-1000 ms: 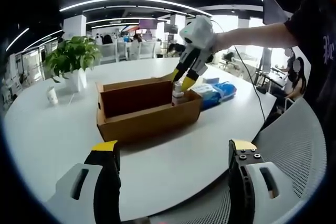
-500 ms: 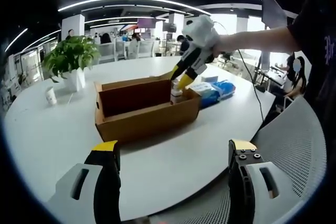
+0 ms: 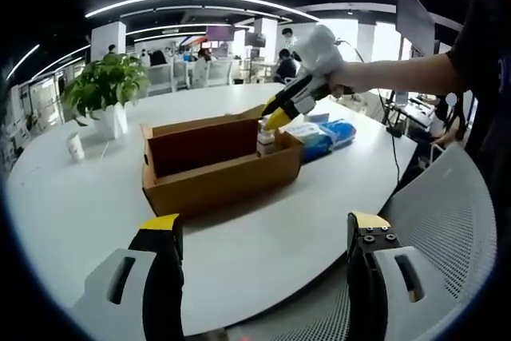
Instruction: Operate the shoe box by opening the lid, removing the specified soft item, and placing it in the target area until the item is outside and the box remains undamaged.
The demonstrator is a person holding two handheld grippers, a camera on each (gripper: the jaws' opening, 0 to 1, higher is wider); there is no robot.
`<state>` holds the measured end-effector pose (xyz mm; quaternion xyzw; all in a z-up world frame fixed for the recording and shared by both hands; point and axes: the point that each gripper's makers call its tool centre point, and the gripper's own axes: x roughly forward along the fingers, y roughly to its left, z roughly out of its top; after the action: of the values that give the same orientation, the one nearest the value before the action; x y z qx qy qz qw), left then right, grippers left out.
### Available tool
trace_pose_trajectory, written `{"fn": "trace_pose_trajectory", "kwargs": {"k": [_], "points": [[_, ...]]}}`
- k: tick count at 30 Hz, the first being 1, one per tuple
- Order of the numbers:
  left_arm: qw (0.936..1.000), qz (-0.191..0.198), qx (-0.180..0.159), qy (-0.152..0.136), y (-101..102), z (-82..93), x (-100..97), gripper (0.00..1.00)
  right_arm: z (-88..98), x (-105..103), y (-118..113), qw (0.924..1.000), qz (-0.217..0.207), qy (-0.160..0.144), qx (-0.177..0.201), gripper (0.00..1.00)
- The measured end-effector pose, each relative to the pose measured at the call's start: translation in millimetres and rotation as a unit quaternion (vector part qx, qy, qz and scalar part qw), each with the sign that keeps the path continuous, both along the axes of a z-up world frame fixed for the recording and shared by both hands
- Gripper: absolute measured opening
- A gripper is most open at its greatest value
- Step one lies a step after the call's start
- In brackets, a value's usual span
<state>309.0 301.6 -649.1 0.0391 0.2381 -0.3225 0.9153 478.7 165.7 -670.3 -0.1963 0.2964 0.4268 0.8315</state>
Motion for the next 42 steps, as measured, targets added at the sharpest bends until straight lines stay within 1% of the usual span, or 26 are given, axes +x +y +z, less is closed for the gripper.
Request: {"fn": "trace_pose_trajectory", "kwargs": {"k": [1, 7, 10, 12, 14, 15, 17, 18, 20, 23, 26, 30, 34, 37, 42], "points": [[1.0000, 0.000, 0.000, 0.000, 0.0, 0.1, 0.1, 0.84, 0.1, -1.0, 0.5, 0.9999, -0.012, 0.004, 0.010, 0.30], [1.0000, -0.002, 0.001, 0.001, -0.5, -0.3, -0.4, 0.84, -6.1, -1.4, -1.3, 0.9985, -0.048, -0.004, 0.026, 0.29], [1.0000, -0.004, 0.002, 0.001, -1.1, -0.6, -0.8, 0.84, -7.9, -1.2, -2.4, 0.9974, -0.065, -0.022, 0.022, 0.29], [1.0000, -0.003, 0.002, 0.001, -1.1, -0.5, -0.7, 0.84, -8.8, -3.0, 0.4, 0.9964, -0.075, -0.020, 0.033, 0.29], [1.0000, -0.003, 0.001, 0.001, -1.0, -0.4, -0.6, 0.84, -8.0, 0.5, -1.2, 0.9950, -0.088, -0.035, 0.031, 0.29], [1.0000, -0.003, 0.001, 0.001, -1.0, -0.4, -0.6, 0.84, -7.7, 1.8, -1.7, 0.9944, -0.094, -0.036, 0.033, 0.29], [1.0000, -0.002, 0.002, 0.001, -0.8, -0.4, -0.5, 0.84, -6.1, 4.8, -3.0, 0.9903, -0.125, -0.026, 0.055, 0.29], [1.0000, -0.002, 0.001, 0.001, -0.8, -0.4, -0.6, 0.84, -6.2, 5.5, -3.1, 0.9873, -0.142, -0.011, 0.072, 0.29], [1.0000, -0.002, 0.001, 0.001, -0.9, -0.4, -0.6, 0.84, -9.8, 5.4, -4.2, 0.9849, -0.154, 0.005, 0.077, 0.28], [1.0000, -0.005, 0.001, 0.003, -1.6, -0.8, -1.0, 0.84, -10.0, 4.1, -4.7, 0.9835, -0.163, 0.004, 0.078, 0.26], [1.0000, -0.006, 0.000, 0.004, -1.7, -1.2, -1.1, 0.84, -10.5, 2.3, -5.1, 0.9803, -0.180, 0.002, 0.080, 0.25], [1.0000, -0.007, 0.001, 0.005, -2.0, -1.6, -1.5, 0.84, -13.8, 0.8, -3.6, 0.9757, -0.200, 0.006, 0.088, 0.24], [1.0000, -0.007, 0.001, 0.005, -2.1, -1.8, -1.8, 0.84, -14.5, 1.0, -2.1, 0.9687, -0.226, 0.013, 0.102, 0.23], [1.0000, -0.007, 0.001, 0.005, -2.0, -1.9, -1.8, 0.84, -16.3, 2.3, -1.8, 0.9677, -0.232, 0.012, 0.098, 0.20], [1.0000, -0.007, 0.001, 0.005, -1.6, -2.0, -1.8, 0.83, -17.3, 6.0, -4.8, 0.9647, -0.241, 0.018, 0.104, 0.18]]}}
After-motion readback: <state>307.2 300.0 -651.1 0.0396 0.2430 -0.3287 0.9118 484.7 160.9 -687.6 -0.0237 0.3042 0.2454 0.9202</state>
